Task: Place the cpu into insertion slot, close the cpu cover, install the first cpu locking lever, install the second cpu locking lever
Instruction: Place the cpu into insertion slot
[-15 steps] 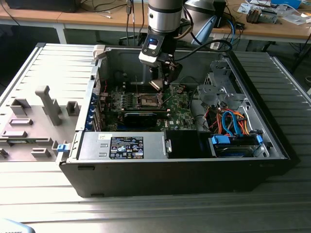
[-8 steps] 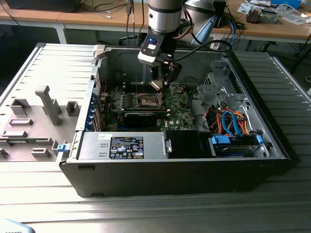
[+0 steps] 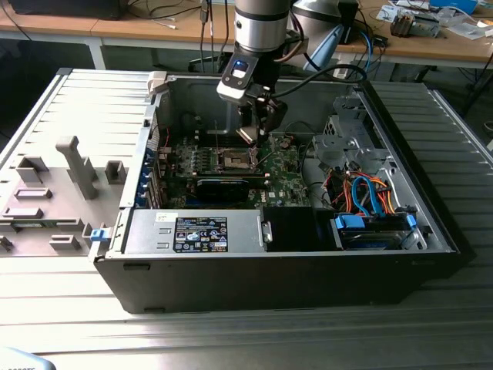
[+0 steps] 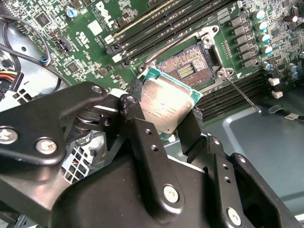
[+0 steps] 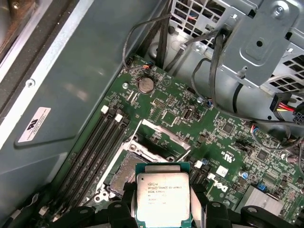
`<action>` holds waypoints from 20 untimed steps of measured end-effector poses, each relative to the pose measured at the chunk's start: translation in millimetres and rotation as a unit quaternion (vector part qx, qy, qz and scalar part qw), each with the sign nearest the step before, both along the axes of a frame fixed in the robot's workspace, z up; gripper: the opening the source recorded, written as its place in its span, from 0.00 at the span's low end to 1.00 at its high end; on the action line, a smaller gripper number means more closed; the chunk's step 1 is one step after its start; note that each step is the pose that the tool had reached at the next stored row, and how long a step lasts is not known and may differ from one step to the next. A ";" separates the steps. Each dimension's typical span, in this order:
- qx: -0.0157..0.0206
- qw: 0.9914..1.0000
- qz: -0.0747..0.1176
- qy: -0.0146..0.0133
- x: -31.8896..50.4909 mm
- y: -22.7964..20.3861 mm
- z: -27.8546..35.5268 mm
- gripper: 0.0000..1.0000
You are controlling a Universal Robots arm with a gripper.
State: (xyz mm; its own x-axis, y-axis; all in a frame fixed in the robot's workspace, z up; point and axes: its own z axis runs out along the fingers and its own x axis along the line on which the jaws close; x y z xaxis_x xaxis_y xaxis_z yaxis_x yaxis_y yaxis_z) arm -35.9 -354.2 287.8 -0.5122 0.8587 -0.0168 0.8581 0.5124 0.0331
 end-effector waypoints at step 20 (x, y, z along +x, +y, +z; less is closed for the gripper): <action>-0.001 0.999 -0.047 0.000 0.0 0.0 -0.9 0.54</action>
State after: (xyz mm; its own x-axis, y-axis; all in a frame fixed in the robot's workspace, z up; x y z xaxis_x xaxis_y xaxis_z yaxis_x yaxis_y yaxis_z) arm -35.9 -354.2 286.8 -0.4298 0.9027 -0.0181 0.9022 0.4302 0.0324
